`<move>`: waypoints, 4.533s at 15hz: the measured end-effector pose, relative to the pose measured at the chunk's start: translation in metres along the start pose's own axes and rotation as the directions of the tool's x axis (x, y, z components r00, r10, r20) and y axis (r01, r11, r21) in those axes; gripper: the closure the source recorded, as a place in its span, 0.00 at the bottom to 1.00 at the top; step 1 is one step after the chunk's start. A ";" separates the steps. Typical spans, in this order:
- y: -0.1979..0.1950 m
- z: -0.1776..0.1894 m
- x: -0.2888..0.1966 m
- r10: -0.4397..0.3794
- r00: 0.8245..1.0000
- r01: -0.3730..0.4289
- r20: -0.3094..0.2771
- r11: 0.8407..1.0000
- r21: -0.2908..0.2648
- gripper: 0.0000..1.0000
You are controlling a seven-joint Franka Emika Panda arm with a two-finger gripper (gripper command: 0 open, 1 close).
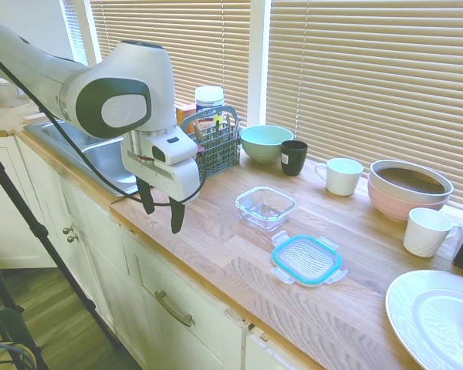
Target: Cover the lid of the food container
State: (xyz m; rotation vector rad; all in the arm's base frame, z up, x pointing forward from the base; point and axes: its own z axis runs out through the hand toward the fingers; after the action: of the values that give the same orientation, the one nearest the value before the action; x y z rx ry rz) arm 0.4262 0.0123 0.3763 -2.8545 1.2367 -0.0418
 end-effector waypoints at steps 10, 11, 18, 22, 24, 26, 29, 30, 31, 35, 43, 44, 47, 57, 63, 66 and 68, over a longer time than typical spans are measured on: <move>0.084 -0.022 0.089 0.093 0.996 -0.094 0.006 0.993 0.068 0.00; 0.094 -0.025 0.100 0.100 0.995 -0.100 0.006 0.992 0.077 0.00; 0.151 -0.008 0.198 0.114 0.992 -0.118 0.045 0.989 0.088 0.00; 0.185 0.005 0.258 0.112 0.991 -0.122 0.072 0.981 0.153 0.00; 0.192 0.013 0.284 0.099 0.992 -0.111 0.075 0.977 0.181 0.00; 0.196 0.018 0.306 0.092 0.992 -0.108 0.089 0.975 0.195 0.00; 0.189 0.019 0.330 0.069 0.990 -0.095 0.125 0.972 0.214 0.00; 0.185 0.020 0.336 0.066 0.989 -0.094 0.129 0.972 0.218 0.00; 0.182 0.021 0.342 0.063 0.989 -0.091 0.134 0.971 0.221 0.00; 0.160 0.031 0.361 0.034 0.986 -0.071 0.162 0.971 0.228 0.00; 0.154 0.033 0.368 0.026 0.980 -0.071 0.197 0.971 0.227 0.00; 0.153 0.036 0.367 0.025 0.979 -0.071 0.202 0.972 0.226 0.00; 0.145 0.050 0.366 0.015 0.975 -0.066 0.221 0.972 0.225 0.00; 0.128 0.052 0.363 0.008 0.974 -0.062 0.228 0.971 0.231 1.00; 0.125 0.055 0.362 0.012 0.972 -0.066 0.235 0.972 0.224 1.00; 0.126 0.057 0.362 0.014 0.971 -0.068 0.237 0.972 0.223 1.00; 0.127 0.057 0.362 0.016 0.971 -0.070 0.237 0.972 0.222 1.00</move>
State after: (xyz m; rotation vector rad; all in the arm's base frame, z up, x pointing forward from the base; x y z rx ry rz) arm 0.5831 -0.3379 0.3194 -2.5481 1.1627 0.1392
